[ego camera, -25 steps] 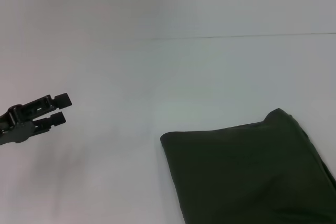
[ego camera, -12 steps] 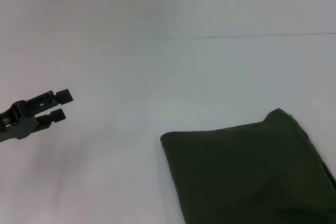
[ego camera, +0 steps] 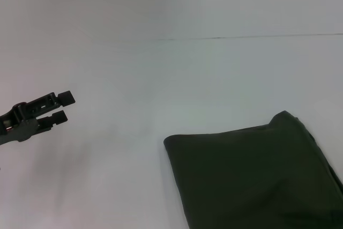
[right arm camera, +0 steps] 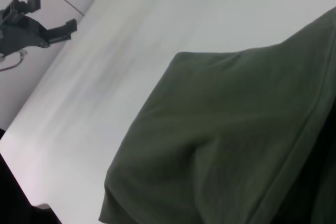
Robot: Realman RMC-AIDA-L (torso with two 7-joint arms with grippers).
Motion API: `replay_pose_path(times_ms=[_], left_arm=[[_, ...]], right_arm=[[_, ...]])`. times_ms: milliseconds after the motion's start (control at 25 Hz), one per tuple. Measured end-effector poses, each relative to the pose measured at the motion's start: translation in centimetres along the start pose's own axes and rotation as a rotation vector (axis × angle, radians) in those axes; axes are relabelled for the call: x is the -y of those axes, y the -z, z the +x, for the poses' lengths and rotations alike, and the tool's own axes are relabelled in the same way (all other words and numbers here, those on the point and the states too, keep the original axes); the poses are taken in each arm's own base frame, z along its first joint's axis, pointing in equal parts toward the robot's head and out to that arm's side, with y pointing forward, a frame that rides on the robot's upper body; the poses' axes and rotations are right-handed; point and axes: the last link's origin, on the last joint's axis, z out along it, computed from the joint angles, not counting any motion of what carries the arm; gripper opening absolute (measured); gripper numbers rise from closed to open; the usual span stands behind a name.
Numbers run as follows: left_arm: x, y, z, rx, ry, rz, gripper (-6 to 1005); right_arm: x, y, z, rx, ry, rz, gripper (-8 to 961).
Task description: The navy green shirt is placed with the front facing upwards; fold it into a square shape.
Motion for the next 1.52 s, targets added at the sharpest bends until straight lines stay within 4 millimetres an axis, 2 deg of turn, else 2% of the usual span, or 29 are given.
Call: replay_pose_path(times_ms=[80, 320, 720, 840, 1080, 1360, 1520], left_arm=[[0.0, 0.0, 0.0, -0.001, -0.001, 0.0, 879], [-0.1, 0.0, 0.0, 0.0, -0.002, -0.005, 876], [-0.1, 0.1, -0.1, 0.002, -0.001, -0.008, 871], [-0.1, 0.1, -0.2, 0.003, -0.001, -0.007, 870], [-0.1, 0.1, -0.2, 0.009, -0.001, -0.009, 867], [-0.2, -0.1, -0.3, 0.031, -0.003, -0.007, 864], [-0.2, -0.2, -0.3, 0.035, 0.001, -0.007, 862]], right_arm=[[0.1, 0.0, 0.0, -0.008, 0.004, 0.009, 852], [0.3, -0.2, 0.0, -0.03, 0.007, 0.022, 668], [0.1, -0.1, -0.2, -0.024, 0.014, 0.012, 432], [-0.1, 0.4, -0.4, -0.017, 0.022, 0.001, 182], [0.1, 1.8, -0.6, -0.034, 0.025, 0.041, 30], [1.0, 1.2, 0.4, -0.112, -0.004, 0.102, 31], [0.6, 1.0, 0.2, -0.117, 0.008, 0.069, 30]])
